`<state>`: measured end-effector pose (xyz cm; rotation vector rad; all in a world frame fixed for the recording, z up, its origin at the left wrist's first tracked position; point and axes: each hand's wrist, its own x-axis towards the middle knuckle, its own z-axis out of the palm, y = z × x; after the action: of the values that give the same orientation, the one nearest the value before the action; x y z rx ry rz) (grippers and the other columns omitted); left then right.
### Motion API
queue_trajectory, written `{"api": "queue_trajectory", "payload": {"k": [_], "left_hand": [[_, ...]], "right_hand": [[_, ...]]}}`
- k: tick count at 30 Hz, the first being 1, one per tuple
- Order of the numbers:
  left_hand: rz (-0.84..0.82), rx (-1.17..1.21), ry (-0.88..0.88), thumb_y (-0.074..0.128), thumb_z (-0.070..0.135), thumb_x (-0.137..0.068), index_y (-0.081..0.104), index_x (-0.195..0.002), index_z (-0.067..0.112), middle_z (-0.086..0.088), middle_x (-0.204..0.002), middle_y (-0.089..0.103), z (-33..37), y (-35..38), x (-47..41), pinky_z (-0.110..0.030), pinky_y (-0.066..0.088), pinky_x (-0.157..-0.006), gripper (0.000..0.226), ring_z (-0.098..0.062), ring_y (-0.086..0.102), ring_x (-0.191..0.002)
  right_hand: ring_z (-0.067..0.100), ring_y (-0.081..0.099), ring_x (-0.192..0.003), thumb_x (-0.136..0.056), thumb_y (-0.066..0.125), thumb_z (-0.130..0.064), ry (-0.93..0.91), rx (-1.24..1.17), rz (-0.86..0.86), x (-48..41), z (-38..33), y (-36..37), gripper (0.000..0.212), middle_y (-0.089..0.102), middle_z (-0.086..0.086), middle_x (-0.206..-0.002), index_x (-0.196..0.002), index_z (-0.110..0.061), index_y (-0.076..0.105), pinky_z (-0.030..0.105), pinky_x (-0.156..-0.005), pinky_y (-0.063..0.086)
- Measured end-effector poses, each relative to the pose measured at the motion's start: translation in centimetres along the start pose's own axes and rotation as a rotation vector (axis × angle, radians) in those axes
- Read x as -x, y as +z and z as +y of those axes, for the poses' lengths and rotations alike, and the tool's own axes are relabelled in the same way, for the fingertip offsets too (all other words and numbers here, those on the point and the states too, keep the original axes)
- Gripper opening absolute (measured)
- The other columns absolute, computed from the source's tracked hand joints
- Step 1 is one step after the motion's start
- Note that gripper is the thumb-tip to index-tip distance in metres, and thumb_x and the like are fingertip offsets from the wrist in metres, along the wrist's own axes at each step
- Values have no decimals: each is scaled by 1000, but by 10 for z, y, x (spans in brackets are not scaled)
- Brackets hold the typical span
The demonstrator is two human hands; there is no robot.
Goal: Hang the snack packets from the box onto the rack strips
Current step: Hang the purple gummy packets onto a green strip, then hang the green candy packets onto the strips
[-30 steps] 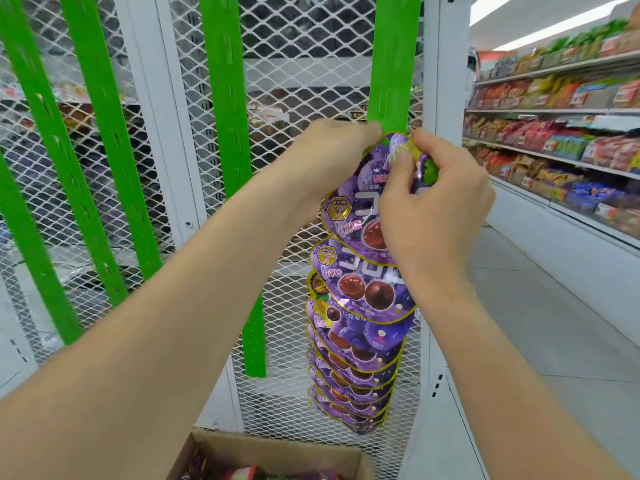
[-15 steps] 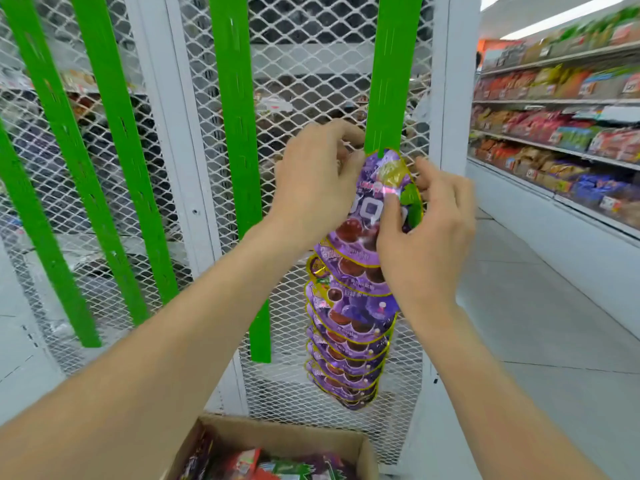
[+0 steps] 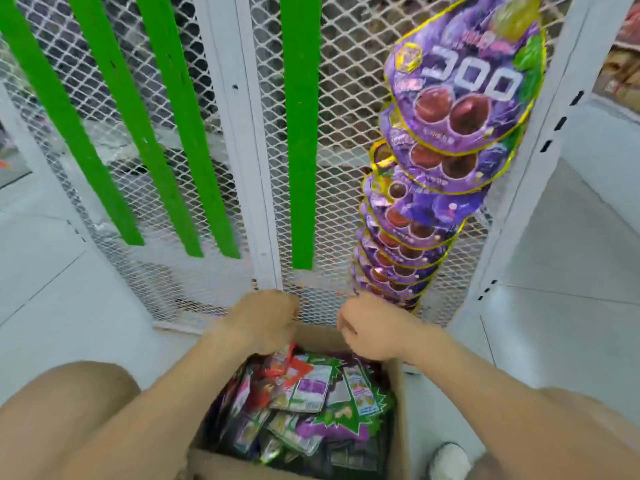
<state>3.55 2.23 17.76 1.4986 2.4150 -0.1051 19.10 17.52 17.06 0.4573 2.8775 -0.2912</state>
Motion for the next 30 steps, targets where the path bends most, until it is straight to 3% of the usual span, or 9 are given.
{"api": "queue_trajectory", "payload": {"k": [2, 6, 12, 14, 17, 20, 24, 27, 30], "left_hand": [[-185, -59, 20, 55, 30, -99, 63, -120, 16, -12, -124, 67, -5, 25, -8, -40, 56, -82, 27, -34, 68, -109], [-355, -1, 24, 57, 34, -103, 63, -124, 12, -10, -128, 66, -22, 69, -23, -40, 52, -87, 31, -34, 66, -115], [-282, -198, -144, 61, 30, -101, 31, -156, 21, -16, -164, 18, -72, 129, -27, -60, 40, -110, 63, -46, 23, -150], [-285, -225, -198, 64, 20, -98, 28, -156, 20, -15, -165, 13, -87, 143, -17, -57, 45, -107, 68, -44, 30, -147], [-313, -235, -156, 68, 10, -93, 32, -152, 17, -12, -162, 17, -110, 165, -2, -52, 50, -100, 70, -38, 47, -132], [-323, -196, -66, 69, 12, -93, 29, -155, 16, -15, -170, -6, -137, 181, 7, -49, 52, -95, 73, -41, 54, -124], [-318, -99, -18, 69, 6, -92, 40, -140, 9, -16, -169, -19, -149, 195, 16, -41, 51, -76, 57, -43, 65, -117], [-310, -86, -56, 63, -5, -93, 47, -136, 5, -12, -173, -19, -147, 191, 23, -40, 48, -75, 47, -43, 66, -113], [-295, -84, -113, 58, -10, -93, 53, -139, 2, -13, -174, -14, -141, 179, 30, -43, 52, -85, 48, -40, 67, -114]], "right_hand": [[37, 66, -94, -88, 52, -21, 40, 22, -86, -16, -4, 24, 9, 63, 13, -88, -80, -18, 55, 38, -75, 54], [31, 63, -88, -94, 60, -11, 96, 33, -290, -43, -14, 58, 10, 62, 16, -102, -103, -8, 63, 31, -68, 48], [21, 50, -68, -97, 60, -13, 201, 205, -502, -66, -12, 93, 16, 50, 7, -84, -83, -11, 52, 33, -59, 46], [22, 53, -69, -95, 60, -10, 195, 166, -500, -77, -15, 100, 20, 51, 7, -83, -78, -13, 50, 33, -56, 48], [35, 68, -88, -90, 66, -14, 169, 52, -464, -90, -28, 108, 6, 64, 12, -93, -89, -9, 64, 47, -79, 62], [35, 67, -104, -88, 77, -33, 154, -50, -467, -93, -48, 123, 46, 64, 13, -112, -122, -6, 65, 47, -90, 59], [28, 63, -95, -79, 85, -53, 131, 65, -572, -72, -69, 157, 59, 57, 6, -103, -112, -12, 57, 42, -82, 57], [30, 63, -101, -92, 75, -41, 151, 94, -535, -54, -78, 175, 46, 60, 10, -113, -120, -10, 55, 43, -82, 57], [35, 64, -99, -98, 57, -1, 114, 165, -446, -41, -85, 173, 23, 62, 16, -110, -120, -5, 57, 42, -69, 49]]}}
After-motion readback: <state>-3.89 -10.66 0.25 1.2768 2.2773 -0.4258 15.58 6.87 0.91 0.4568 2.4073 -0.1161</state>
